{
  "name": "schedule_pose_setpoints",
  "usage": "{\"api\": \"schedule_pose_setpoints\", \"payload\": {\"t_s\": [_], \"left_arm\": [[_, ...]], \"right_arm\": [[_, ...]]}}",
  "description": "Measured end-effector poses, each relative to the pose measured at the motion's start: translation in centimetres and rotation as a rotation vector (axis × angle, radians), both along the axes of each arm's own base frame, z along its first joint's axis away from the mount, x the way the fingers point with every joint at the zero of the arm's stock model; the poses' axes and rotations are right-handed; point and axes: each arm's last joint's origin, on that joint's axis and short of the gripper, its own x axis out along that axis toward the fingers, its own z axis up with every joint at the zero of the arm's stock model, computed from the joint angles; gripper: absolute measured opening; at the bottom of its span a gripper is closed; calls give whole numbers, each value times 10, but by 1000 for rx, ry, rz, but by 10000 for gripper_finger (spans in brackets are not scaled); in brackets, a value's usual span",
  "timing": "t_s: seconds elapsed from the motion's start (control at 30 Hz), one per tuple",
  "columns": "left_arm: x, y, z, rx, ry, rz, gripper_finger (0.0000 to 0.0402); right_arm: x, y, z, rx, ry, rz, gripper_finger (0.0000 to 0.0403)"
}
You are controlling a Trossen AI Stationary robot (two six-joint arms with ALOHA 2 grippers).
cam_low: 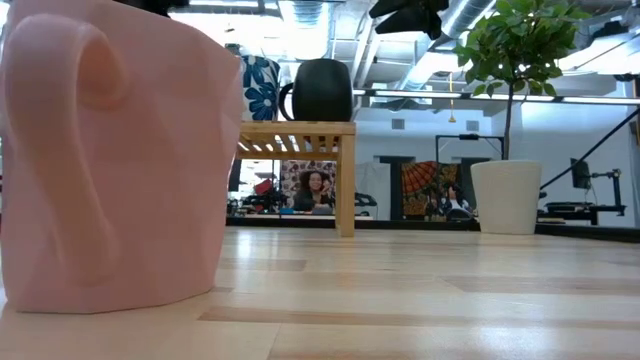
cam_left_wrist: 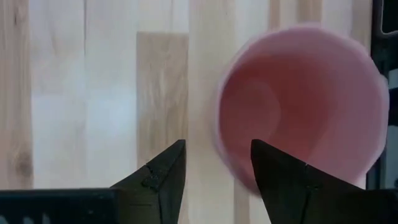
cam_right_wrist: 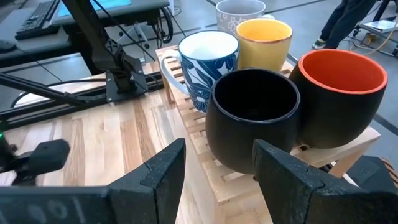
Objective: Place coffee mugs
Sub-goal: Put the pink mug on the shelf
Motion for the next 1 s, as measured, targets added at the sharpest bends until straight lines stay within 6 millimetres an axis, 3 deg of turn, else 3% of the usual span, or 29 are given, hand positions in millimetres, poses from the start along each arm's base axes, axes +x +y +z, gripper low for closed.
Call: {"api": "schedule_pose_setpoints", "payload": {"t_s": [0.23,0.3,0.43,0.5,0.57,0.7,0.87,1.0], "left_arm": [[7,7,-9,-22,45,-11,148],[6,8,-10,-13,53,-18,119],[4,15,-3,-65,90,4,24],[-2,21,7,-103,107,14,11],[-10,29,25,-121,104,19,7],[-47,62,78,-66,120,92,4],[-117,125,152,94,-17,388,3],[-165,171,184,166,-83,619,2]], "right_arm": [[0,0,0,-3,2,0,214],[0,0,0,-5,1,1,214],[0,0,0,-5,3,1,214],[0,0,0,-6,4,1,214],[0,0,0,-5,3,1,214],[0,0,0,-6,0,2,214],[0,-2,1,-7,-6,-4,214],[1,-2,1,26,-29,-18,214]]}}
